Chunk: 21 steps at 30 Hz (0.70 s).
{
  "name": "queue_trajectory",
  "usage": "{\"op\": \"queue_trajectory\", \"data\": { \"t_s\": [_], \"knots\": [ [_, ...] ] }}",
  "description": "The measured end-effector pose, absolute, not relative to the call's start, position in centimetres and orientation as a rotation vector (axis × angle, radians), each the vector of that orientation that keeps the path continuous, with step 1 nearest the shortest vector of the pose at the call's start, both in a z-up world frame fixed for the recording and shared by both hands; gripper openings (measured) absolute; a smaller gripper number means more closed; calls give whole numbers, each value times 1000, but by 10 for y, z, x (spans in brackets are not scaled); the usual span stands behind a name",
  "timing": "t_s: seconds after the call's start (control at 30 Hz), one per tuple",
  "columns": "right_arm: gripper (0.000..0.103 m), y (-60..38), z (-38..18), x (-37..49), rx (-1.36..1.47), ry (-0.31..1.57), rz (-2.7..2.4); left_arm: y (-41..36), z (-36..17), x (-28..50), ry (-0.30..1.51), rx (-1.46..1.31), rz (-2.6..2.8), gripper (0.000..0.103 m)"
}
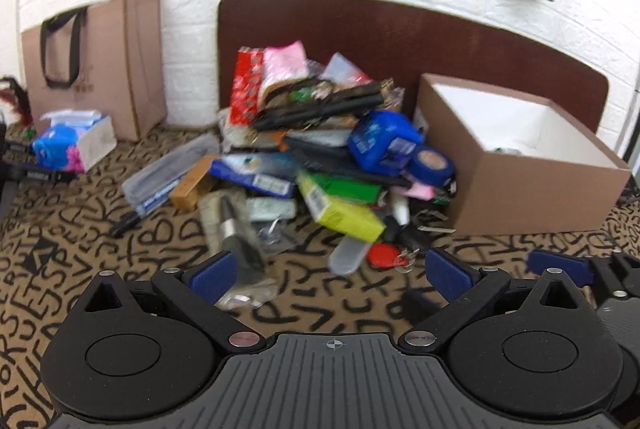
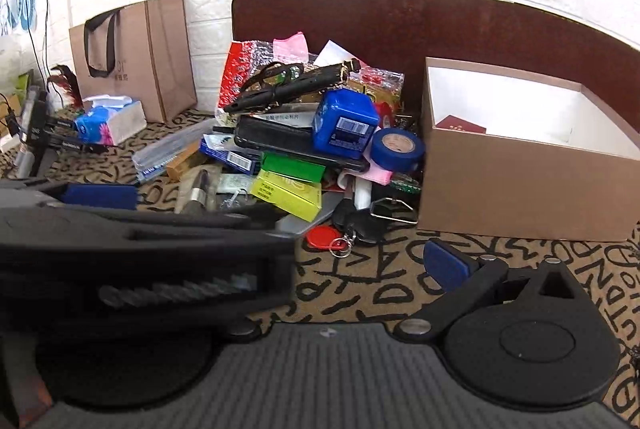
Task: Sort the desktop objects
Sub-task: 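Grasp the clear toothbrush case with the left tool while the right tool reaches the car key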
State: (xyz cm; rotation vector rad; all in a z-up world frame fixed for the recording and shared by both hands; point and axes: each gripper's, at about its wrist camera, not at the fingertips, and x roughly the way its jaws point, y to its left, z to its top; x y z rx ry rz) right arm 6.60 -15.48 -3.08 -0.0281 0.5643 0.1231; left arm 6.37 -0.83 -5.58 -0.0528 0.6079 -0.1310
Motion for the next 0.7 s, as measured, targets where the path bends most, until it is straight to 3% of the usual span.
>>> {"op": "queue_trajectory", "data": {
  "t_s": [0.23,0.43,0.5,0.7],
  "knots": [
    [103,-155,-56,79,-27,589,160,11,-78,81,659,-69,-145,102],
    [98,-156,-70,96,-49,594,142,1,-91,100,676,-17,-215,93],
    [96,-160,-74,102,-53,599,129,-2,-97,112,703,-18,-226,85],
    [89,-174,-84,125,-23,631,109,-5,-109,138,733,-33,-249,79]
  ]
}}
